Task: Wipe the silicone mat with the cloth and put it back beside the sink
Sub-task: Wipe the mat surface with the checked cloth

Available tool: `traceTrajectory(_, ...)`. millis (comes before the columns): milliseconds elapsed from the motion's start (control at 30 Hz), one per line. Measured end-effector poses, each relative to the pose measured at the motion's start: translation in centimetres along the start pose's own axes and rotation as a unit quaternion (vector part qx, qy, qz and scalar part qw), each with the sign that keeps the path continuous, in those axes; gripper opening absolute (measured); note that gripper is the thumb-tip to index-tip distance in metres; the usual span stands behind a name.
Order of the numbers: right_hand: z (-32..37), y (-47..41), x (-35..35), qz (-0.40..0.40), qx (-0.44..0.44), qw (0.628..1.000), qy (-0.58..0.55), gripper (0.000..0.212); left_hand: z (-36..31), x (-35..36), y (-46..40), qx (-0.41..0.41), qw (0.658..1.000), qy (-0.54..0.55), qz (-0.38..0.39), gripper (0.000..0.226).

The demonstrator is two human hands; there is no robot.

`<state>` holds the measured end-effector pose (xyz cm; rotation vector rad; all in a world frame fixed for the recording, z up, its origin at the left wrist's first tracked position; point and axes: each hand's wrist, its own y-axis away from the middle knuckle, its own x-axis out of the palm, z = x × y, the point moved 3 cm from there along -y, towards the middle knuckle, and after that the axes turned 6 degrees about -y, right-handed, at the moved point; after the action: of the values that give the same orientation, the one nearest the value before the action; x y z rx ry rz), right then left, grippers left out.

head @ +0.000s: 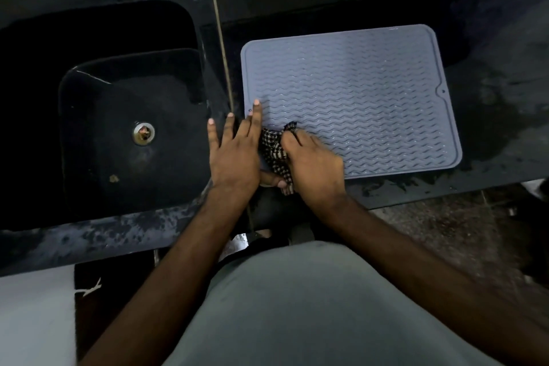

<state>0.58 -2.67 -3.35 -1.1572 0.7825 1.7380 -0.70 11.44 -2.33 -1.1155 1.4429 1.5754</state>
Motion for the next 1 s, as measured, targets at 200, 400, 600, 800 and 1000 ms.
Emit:
traceTrajectory(200, -2.7, 1.8, -1.5, -0.014, -0.007, 0.998, 0.065, 0.023, -0.8, -0.6, -0.6, -0.017, 1.000, 0.012, -0.015, 0.147)
traceTrajectory(400, -5.2, 1.9, -1.8, -0.013, 0.034, 0.998, 0.048, 0.029, -1.4, -0.3, -0.9, -0.008, 1.000, 0.016, 0.002, 0.134)
traceTrajectory(600, -4.7, 1.7, -2.6, 0.018, -0.007, 1.000, 0.020, 0.051, -1.9, -1.1, -1.9, 0.132, 0.989, 0.063, -0.017, 0.127)
traceTrajectory(800, -5.0, 1.5, -3.0, 0.075, -0.022, 0.995, 0.059, 0.046, -6.6, 0.1, -2.8, 0.177, 0.967, 0.180, 0.046, 0.145)
traceTrajectory(1000, -6.6, 2.4, -3.4, 0.049, -0.113, 0.985, 0.123, 0.031, -6.2, 1.2, -3.8, 0.189, 0.970, 0.112, 0.106, 0.154)
